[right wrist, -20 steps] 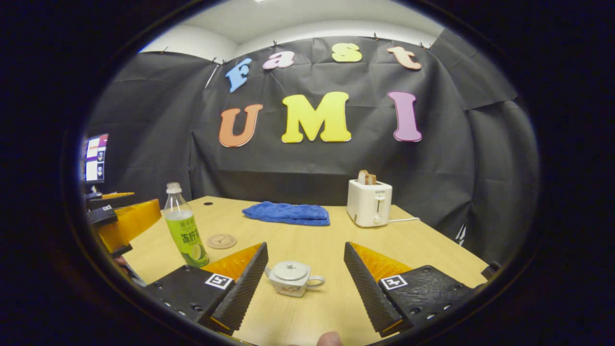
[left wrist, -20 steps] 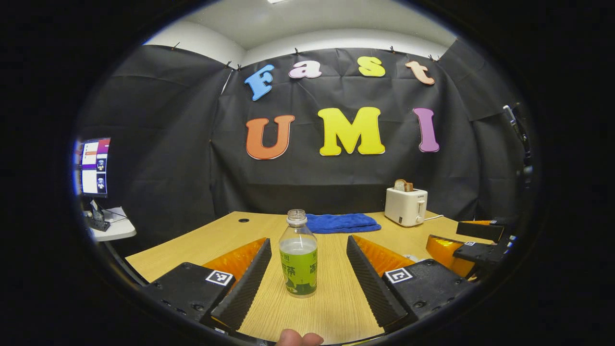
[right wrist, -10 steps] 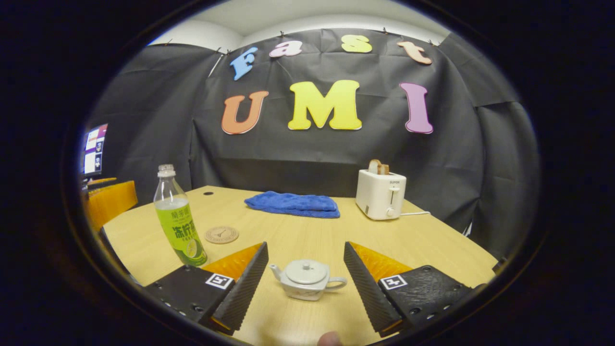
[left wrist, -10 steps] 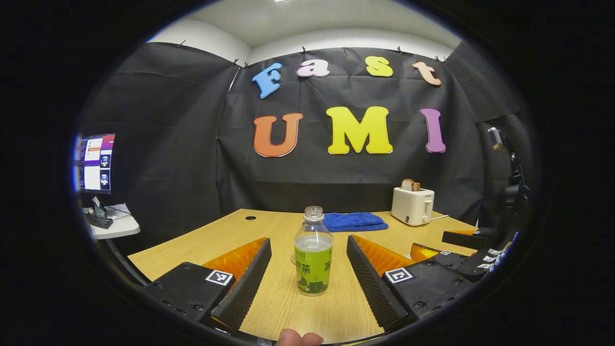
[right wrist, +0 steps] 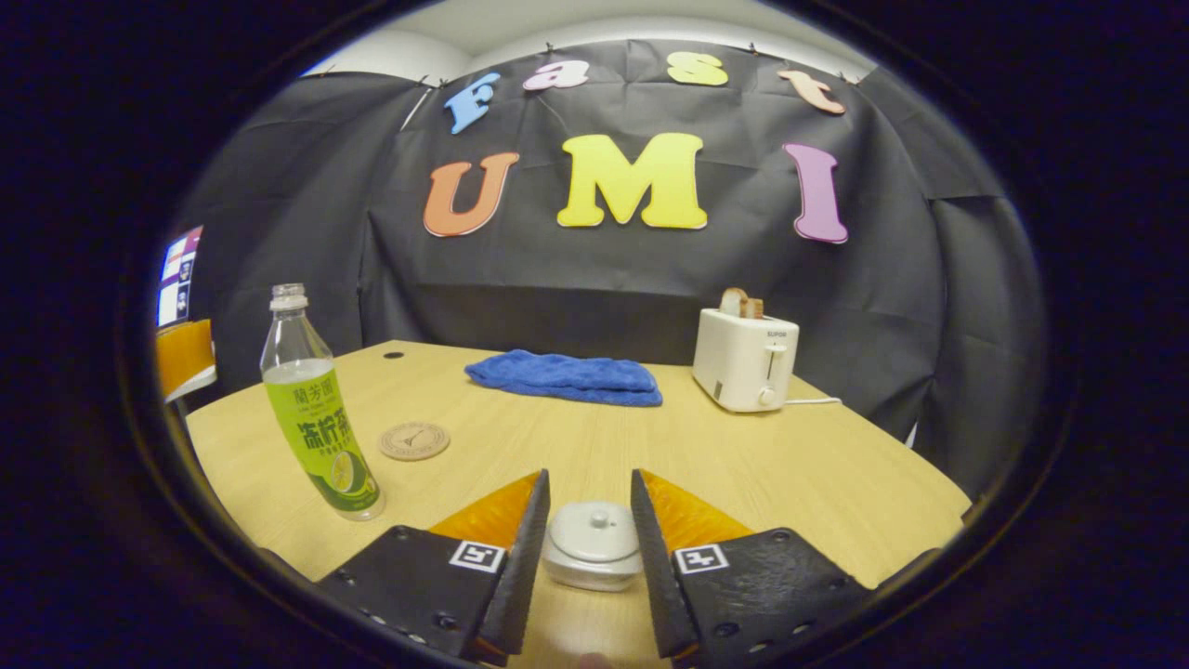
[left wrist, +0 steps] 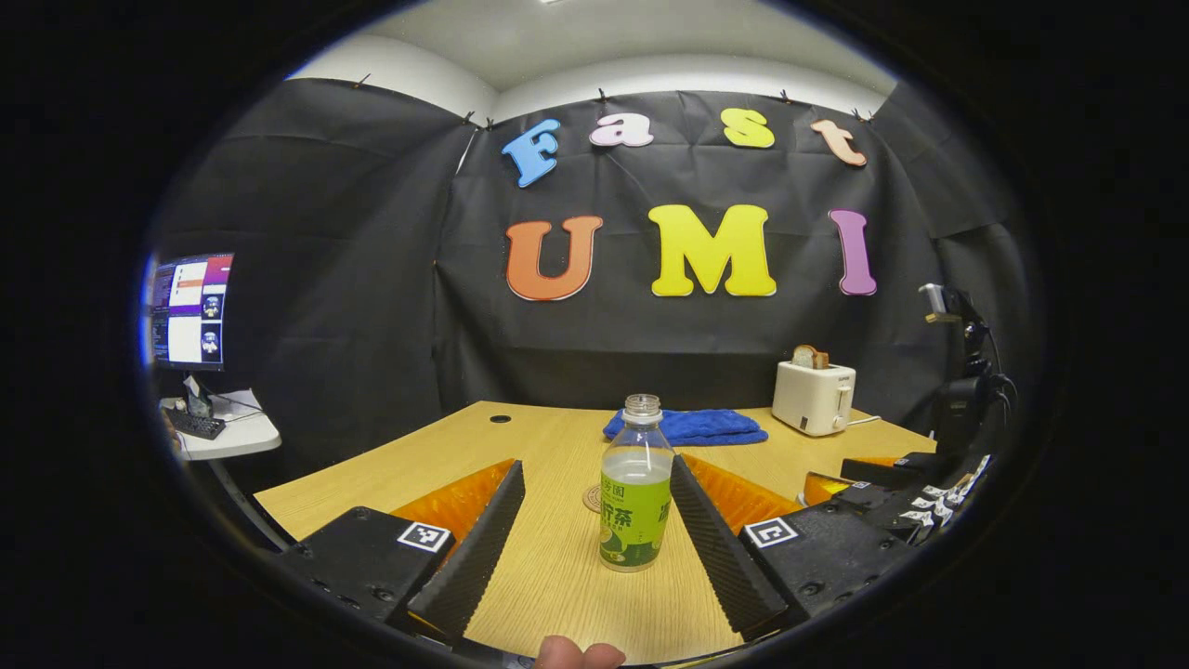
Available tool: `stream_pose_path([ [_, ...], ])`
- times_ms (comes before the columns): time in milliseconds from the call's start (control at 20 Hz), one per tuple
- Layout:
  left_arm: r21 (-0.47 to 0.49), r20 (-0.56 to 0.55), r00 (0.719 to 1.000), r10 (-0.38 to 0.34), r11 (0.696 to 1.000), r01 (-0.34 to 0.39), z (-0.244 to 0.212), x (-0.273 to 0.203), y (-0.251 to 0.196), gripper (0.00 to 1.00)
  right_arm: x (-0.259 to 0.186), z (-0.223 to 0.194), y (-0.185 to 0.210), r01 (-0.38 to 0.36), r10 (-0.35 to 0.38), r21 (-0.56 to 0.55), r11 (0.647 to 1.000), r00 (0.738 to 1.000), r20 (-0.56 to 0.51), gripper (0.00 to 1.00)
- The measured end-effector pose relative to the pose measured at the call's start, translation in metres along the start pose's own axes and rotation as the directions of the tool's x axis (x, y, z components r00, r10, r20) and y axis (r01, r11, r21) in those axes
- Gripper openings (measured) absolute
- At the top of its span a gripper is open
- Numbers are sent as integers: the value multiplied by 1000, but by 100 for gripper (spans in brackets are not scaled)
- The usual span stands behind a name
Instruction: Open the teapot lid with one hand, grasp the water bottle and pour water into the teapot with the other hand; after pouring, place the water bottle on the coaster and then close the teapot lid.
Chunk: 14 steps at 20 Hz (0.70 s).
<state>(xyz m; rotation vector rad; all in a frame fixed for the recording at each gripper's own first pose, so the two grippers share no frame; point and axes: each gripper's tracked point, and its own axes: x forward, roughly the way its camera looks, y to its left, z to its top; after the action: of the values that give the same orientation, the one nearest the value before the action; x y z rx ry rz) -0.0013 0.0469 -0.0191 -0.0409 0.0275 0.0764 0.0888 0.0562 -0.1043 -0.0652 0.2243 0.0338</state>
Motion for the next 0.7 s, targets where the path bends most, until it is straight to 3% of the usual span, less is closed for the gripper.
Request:
stream_pose_path([
  [50,0,1,1000,0,1000,0,0,0,1,99,2,-1,0,0,0,7,1000,1000,-5,51],
  [150,-1,-1,1000,0,1000,0,-2,1,1,99,6,-7,-4,17,-17,13,1000,1000,-20,56],
  [200,-1,-1,1000,0,1000,0,-3,1,2,99,7,-6,-1,11,-11,21,1000,1000,-23,30],
  [300,-4,-2,1000,2,1000,-2,-3,1,4,99,7,-7,0,4,-3,30,1000,1000,-16,18],
  [350,-4,-2,1000,3,1000,-3,-3,2,5,98,7,-9,-5,36,-36,27,999,999,-12,18],
  [400,-7,-3,1000,6,1000,-6,-3,3,6,99,8,-8,-5,32,-32,23,999,999,-16,1],
  [700,-21,-4,1000,14,1000,-14,-3,3,11,99,7,-1,-2,-5,5,-2,1000,1000,8,0],
])
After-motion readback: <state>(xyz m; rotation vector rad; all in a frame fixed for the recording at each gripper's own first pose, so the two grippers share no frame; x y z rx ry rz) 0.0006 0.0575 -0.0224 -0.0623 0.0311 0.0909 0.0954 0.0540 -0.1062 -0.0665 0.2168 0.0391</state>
